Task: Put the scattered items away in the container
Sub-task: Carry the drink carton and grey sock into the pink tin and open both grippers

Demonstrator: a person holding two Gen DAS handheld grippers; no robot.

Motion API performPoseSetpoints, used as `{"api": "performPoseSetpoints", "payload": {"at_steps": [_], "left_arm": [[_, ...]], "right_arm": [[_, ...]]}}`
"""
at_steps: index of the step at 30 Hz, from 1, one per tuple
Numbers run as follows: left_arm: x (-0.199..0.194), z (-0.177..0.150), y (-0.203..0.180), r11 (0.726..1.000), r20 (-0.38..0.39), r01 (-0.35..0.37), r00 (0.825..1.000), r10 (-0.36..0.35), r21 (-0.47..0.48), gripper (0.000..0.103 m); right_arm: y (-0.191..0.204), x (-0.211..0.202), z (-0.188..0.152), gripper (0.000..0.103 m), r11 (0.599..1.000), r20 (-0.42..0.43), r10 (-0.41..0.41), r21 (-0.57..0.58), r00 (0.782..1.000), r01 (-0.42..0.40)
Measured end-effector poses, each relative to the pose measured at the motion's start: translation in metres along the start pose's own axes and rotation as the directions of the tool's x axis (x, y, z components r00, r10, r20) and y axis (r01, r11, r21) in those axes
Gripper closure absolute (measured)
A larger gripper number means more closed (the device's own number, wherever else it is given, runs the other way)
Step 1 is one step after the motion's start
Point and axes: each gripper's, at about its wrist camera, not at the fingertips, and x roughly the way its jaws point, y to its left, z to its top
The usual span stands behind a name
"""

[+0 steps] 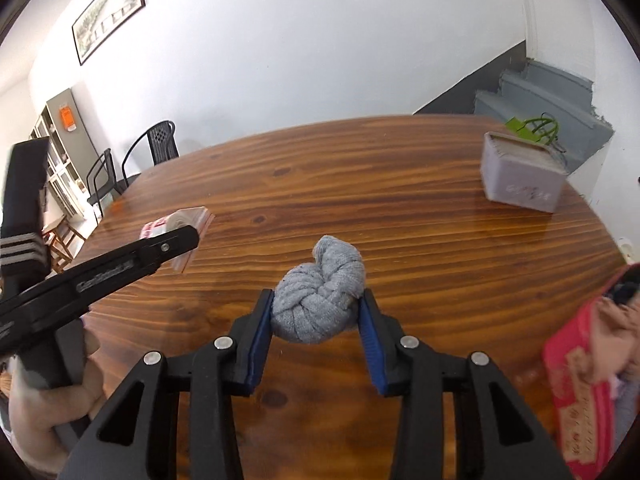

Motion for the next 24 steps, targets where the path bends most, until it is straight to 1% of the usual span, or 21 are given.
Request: {"api": "performPoseSetpoints", "payload": {"at_steps": [3,7,9,13,17,19,21,23,24], "left_arm": [[-0.011,0.000,-0.019,0.999,0.016,0.039,0.999,-0.039,0.031,0.056],[-0.026,-0.005,-0.052,0.990,0.023,0.106,0.994,-0.109,0.090,0.056],[-0.033,-0.011,-0.073,0.981,0.017,0.147,0.988,-0.151,0.125,0.056],[-0.044,-0.033,-0.122,0.949,-0.026,0.240,0.970,-0.240,0.203,0.056],[-0.055,-0.056,-0.175,0.900,-0.076,0.339,0.941,-0.331,0.272,0.056],[-0.060,-0.064,-0.200,0.873,-0.101,0.386,0.922,-0.374,0.297,0.056],[-0.062,-0.071,-0.226,0.842,-0.132,0.441,0.897,-0.421,0.310,0.056],[-0.060,-0.076,-0.251,0.815,-0.164,0.480,0.877,-0.451,0.324,0.056],[-0.059,-0.076,-0.262,0.805,-0.177,0.489,0.872,-0.456,0.334,0.056]], "right_arm": [[-0.014,-0.037,-0.007,0.059,1.000,0.045,-0.007,0.009,0.999,0.007],[-0.044,-0.097,-0.018,0.058,0.997,0.127,-0.072,0.037,0.989,0.068],[-0.065,-0.129,-0.025,0.058,0.993,0.168,-0.108,0.072,0.980,0.097],[-0.104,-0.178,-0.038,0.058,0.977,0.229,-0.187,0.141,0.955,0.158],[-0.145,-0.218,-0.057,0.058,0.956,0.249,-0.262,0.201,0.932,0.215],[-0.164,-0.232,-0.066,0.058,0.944,0.252,-0.291,0.235,0.923,0.233],[-0.181,-0.242,-0.076,0.058,0.932,0.254,-0.304,0.279,0.918,0.231],[-0.198,-0.252,-0.085,0.058,0.921,0.253,-0.313,0.318,0.915,0.226],[-0.206,-0.255,-0.091,0.058,0.916,0.252,-0.316,0.333,0.915,0.225]]}}
